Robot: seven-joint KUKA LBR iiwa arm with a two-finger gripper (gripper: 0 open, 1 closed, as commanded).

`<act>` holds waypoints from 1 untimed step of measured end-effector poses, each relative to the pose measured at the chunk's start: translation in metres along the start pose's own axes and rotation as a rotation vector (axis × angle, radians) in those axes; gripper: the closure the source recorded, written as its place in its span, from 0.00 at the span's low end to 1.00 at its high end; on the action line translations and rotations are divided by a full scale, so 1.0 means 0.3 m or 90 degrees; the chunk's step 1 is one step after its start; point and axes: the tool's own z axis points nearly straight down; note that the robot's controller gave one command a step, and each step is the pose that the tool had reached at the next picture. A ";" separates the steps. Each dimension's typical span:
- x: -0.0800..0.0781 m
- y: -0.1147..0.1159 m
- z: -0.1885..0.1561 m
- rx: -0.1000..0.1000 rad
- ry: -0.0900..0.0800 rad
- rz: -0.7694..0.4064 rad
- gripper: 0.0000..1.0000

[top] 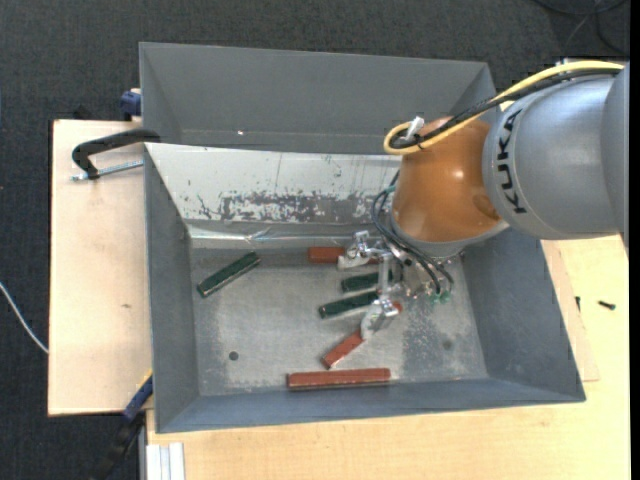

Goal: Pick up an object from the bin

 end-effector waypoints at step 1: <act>0.025 0.023 -0.025 -0.001 0.002 -0.035 0.00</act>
Offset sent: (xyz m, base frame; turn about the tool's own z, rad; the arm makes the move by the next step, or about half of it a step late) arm -0.0115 -0.0024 -0.0216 -0.0534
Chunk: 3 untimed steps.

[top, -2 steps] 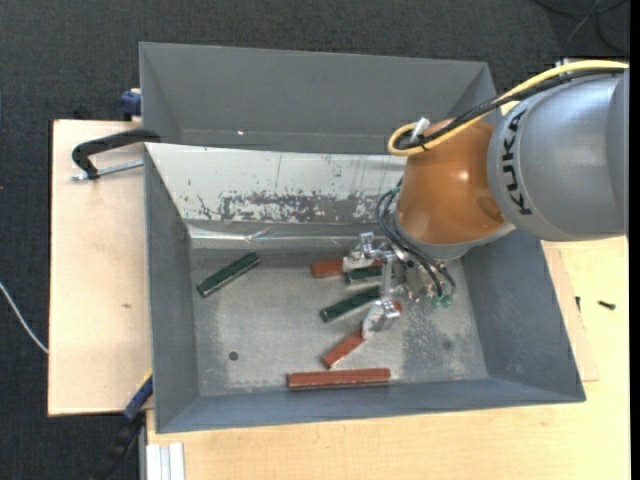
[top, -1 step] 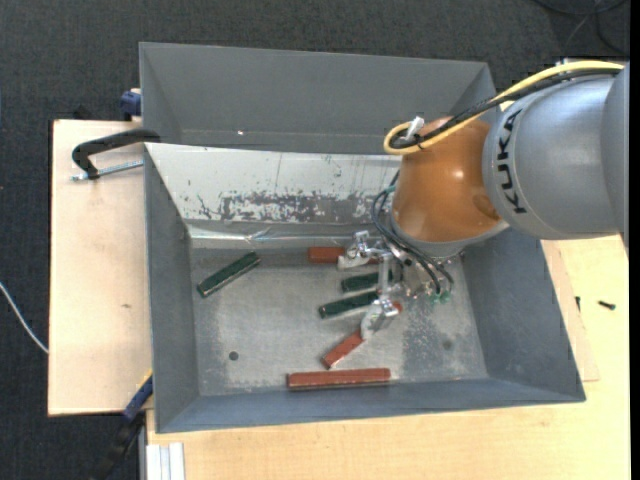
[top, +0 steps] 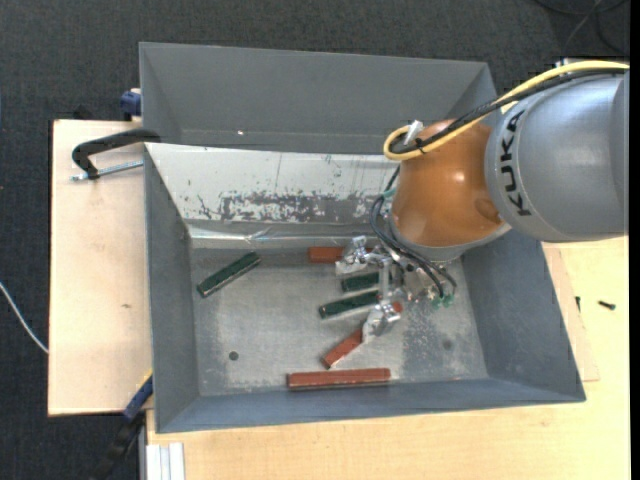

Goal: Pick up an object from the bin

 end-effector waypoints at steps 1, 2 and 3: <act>0.008 -0.017 0.059 0.001 0.004 0.000 0.00; -0.008 -0.016 0.074 0.001 -0.002 -0.022 1.00; -0.008 -0.016 0.074 0.001 -0.002 -0.022 1.00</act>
Offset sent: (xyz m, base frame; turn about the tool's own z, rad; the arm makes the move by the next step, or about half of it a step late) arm -0.0006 -0.0048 -0.0290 -0.0354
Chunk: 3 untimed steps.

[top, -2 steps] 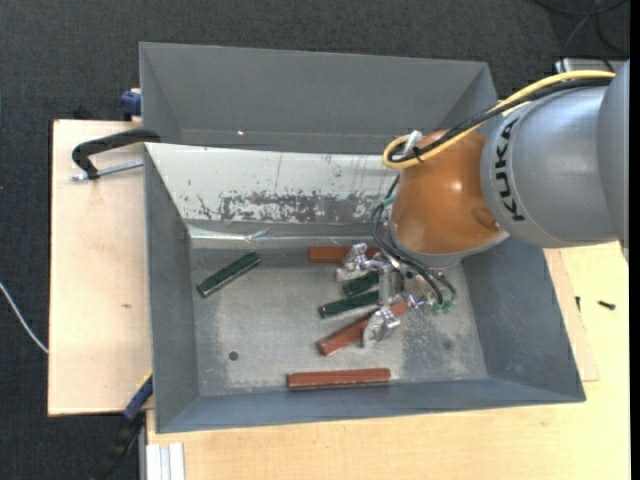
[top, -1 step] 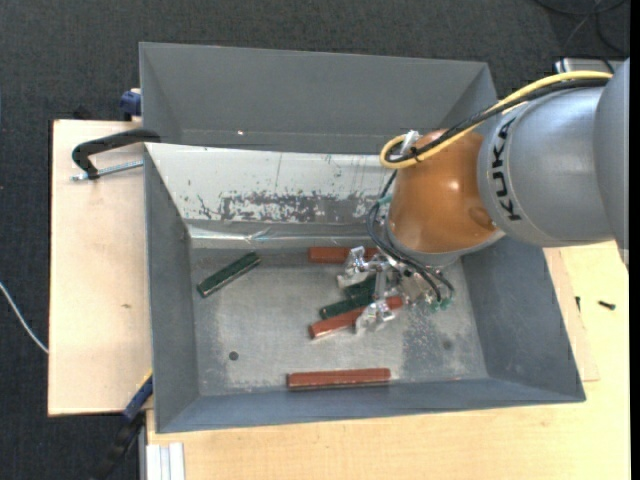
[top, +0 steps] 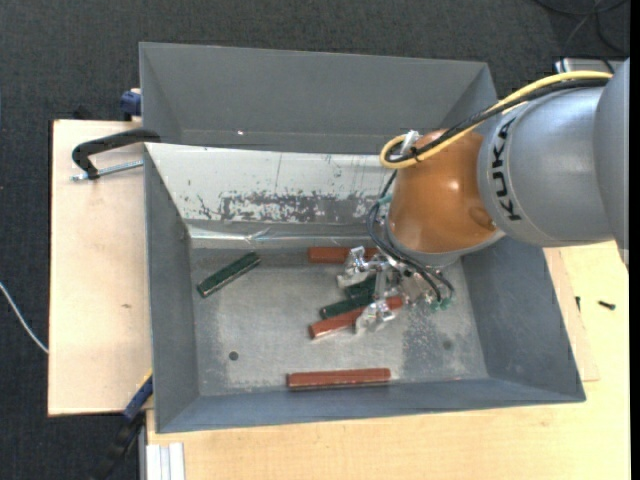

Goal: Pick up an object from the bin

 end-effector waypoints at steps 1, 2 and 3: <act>0.002 0.000 -0.005 0.000 0.001 0.000 1.00; 0.001 0.002 -0.020 -0.001 0.001 0.000 1.00; 0.007 0.005 -0.052 -0.002 0.006 0.000 1.00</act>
Offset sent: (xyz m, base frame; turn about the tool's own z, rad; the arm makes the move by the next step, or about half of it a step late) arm 0.0000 -0.0002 0.0140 0.0000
